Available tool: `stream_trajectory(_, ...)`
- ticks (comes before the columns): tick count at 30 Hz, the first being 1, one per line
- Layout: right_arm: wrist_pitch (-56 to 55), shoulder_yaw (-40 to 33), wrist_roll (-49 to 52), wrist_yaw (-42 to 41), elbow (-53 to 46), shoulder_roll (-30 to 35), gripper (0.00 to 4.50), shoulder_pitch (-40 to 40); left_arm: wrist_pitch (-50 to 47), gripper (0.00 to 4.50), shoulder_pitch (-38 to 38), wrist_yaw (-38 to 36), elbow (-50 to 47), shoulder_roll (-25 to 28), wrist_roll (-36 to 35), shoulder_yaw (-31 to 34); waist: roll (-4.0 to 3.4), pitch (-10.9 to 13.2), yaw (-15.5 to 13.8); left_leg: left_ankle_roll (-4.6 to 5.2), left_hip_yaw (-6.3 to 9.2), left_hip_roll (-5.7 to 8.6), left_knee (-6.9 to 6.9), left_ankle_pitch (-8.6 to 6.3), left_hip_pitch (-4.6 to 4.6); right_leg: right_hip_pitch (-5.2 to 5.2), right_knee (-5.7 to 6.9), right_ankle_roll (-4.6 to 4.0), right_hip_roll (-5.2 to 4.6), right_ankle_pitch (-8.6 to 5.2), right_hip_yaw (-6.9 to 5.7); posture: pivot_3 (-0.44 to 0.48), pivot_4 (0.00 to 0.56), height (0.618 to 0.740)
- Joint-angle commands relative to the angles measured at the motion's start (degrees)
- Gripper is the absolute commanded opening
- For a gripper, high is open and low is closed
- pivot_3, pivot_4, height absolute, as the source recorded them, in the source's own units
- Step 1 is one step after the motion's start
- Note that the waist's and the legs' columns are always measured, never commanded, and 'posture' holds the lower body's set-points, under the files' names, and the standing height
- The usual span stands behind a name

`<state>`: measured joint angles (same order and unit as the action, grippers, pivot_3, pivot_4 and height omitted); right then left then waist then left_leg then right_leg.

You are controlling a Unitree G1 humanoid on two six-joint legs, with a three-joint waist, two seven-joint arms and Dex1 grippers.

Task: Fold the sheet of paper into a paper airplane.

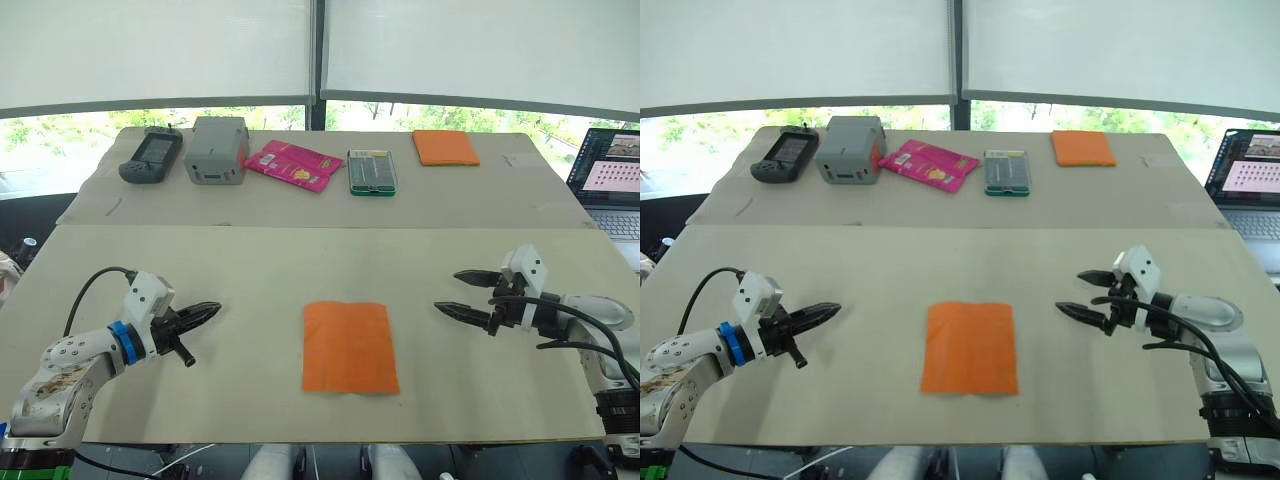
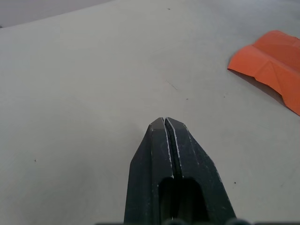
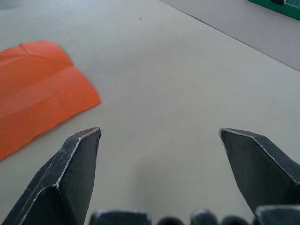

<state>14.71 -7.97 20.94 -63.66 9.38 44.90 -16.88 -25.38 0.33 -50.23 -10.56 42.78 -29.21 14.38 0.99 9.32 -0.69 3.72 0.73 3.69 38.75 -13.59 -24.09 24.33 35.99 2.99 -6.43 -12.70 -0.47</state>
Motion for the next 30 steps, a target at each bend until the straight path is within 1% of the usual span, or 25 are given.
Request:
stream_trajectory(1,1.97,-1.05,1.26,-0.39,-3.19,1.39,4.46,0.09,-0.41,0.0,-2.17,-2.3,-1.21,1.27,-1.24,-0.18,0.0,0.0,-0.03,0.0,0.0,0.0,0.0,0.0,0.0,0.0,0.0,0.0,0.0,0.0,0.0,0.0,0.15,0.74)
stream_trajectory(4,8.44,-0.66,2.86,-1.42,-10.84,5.12,4.46,1.9,-5.88,0.0,-6.64,-8.55,-3.9,3.44,-7.7,-1.73,-0.01,0.0,-0.52,0.01,0.03,0.01,0.08,0.0,-0.1,0.07,0.05,0.0,0.0,0.0,-0.07,0.0,0.15,0.74)
stream_trajectory(7,14.58,-0.59,5.47,-1.73,-17.81,7.5,4.46,3.78,-6.32,0.0,-8.93,-13.67,-5.29,5.83,-8.14,-4.54,-0.04,-0.02,-0.08,0.04,0.01,0.01,0.11,-0.03,-0.08,0.02,0.02,0.0,-0.01,0.0,-0.02,0.0,0.15,0.74)
stream_trajectory(9,18.57,-0.36,7.19,-1.72,-23.33,9.33,4.46,5.44,-6.21,0.0,-10.93,-16.91,-5.99,7.8,-7.17,-7.52,-0.06,-0.03,-0.01,0.03,0.01,0.0,0.09,-0.04,-0.08,0.02,0.02,0.0,-0.02,0.0,-0.02,0.0,0.15,0.74)
stream_trajectory(12,22.6,-0.24,8.73,-0.31,-30.07,10.59,4.46,7.32,-7.36,0.0,-14.93,-19.42,-6.02,8.48,-7.17,-10.96,-0.06,-0.03,-0.03,0.06,0.0,-0.04,0.1,-0.08,-0.09,0.01,0.01,0.0,0.0,0.0,-0.02,0.0,0.15,0.74)
stream_trajectory(15,24.87,0.14,8.62,1.43,-34.59,11.32,4.46,9.1,-7.51,0.0,-18.28,-20.8,-5.76,8.08,-6.51,-13.65,-0.05,-0.03,-0.1,0.2,0.0,-0.04,0.12,-0.16,-0.08,-0.01,0.01,0.0,0.02,0.0,-0.04,0.0,0.15,0.74)
stream_trajectory(19,24.83,2.39,6.18,4.34,-38.71,11.0,4.46,10.95,-7.54,0.0,-22.76,-21.69,-4.9,6.44,-5.01,-17.91,-0.05,-0.03,-0.26,0.21,-0.01,-0.01,0.17,-0.17,-0.08,-0.04,0.01,0.0,0.11,0.0,-0.05,0.0,0.15,0.74)
stream_trajectory(23,23.8,5.03,4.19,6.52,-40.12,10.51,4.46,11.06,-6.19,0.0,-23.93,-22.12,-4.11,5.48,-3.07,-19.83,-0.05,-0.03,-0.06,0.06,-0.03,0.0,0.19,-0.07,-0.09,-0.04,0.02,0.01,0.14,-0.01,-0.05,0.0,0.15,0.74)
stream_trajectory(27,23.58,8.38,2.3,8.7,-40.95,9.21,4.46,10.13,-4.1,0.0,-24.26,-22.15,-3.81,3.66,0.29,-23.39,-0.05,-0.03,-0.11,0.06,-0.04,-0.01,0.19,-0.06,-0.09,-0.04,0.02,0.02,0.2,-0.01,-0.04,0.0,0.15,0.74)
stream_trajectory(30,22.79,10.6,-0.2,9.79,-40.48,9.23,4.46,9.55,-2.83,0.0,-25.57,-21.24,-2.96,0.68,2.26,-25.94,-0.05,-0.03,-0.35,0.07,-0.04,0.0,0.21,-0.07,-0.1,-0.05,0.02,0.02,0.19,-0.01,-0.04,0.0,0.15,0.74)
